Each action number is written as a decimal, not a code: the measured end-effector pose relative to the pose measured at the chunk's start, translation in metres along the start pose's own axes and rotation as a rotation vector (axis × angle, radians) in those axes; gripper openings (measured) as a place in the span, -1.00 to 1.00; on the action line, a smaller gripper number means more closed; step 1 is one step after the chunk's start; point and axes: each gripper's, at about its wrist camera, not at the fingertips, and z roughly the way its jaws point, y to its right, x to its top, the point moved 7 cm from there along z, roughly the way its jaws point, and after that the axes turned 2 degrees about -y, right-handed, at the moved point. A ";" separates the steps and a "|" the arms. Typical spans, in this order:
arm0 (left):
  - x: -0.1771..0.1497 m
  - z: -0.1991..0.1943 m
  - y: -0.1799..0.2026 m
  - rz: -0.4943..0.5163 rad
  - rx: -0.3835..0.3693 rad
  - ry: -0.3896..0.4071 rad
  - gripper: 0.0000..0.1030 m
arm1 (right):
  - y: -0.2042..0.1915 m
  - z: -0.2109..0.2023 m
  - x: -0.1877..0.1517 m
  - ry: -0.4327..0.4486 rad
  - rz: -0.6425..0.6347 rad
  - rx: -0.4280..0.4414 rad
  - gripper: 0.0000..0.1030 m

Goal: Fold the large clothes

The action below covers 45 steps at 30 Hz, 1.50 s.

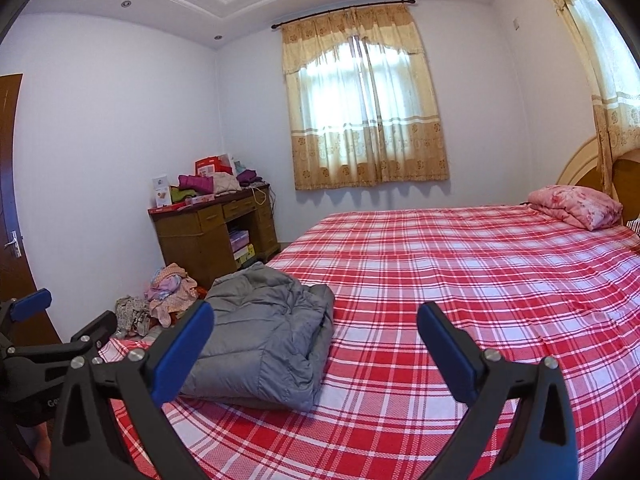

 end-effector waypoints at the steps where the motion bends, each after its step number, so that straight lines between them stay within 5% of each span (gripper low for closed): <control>1: 0.000 0.000 0.000 0.004 0.005 0.002 0.84 | -0.001 0.000 0.000 0.002 0.001 0.003 1.00; 45: 0.001 0.004 0.004 0.008 -0.011 -0.007 0.84 | 0.007 0.000 0.001 0.002 0.011 -0.024 1.00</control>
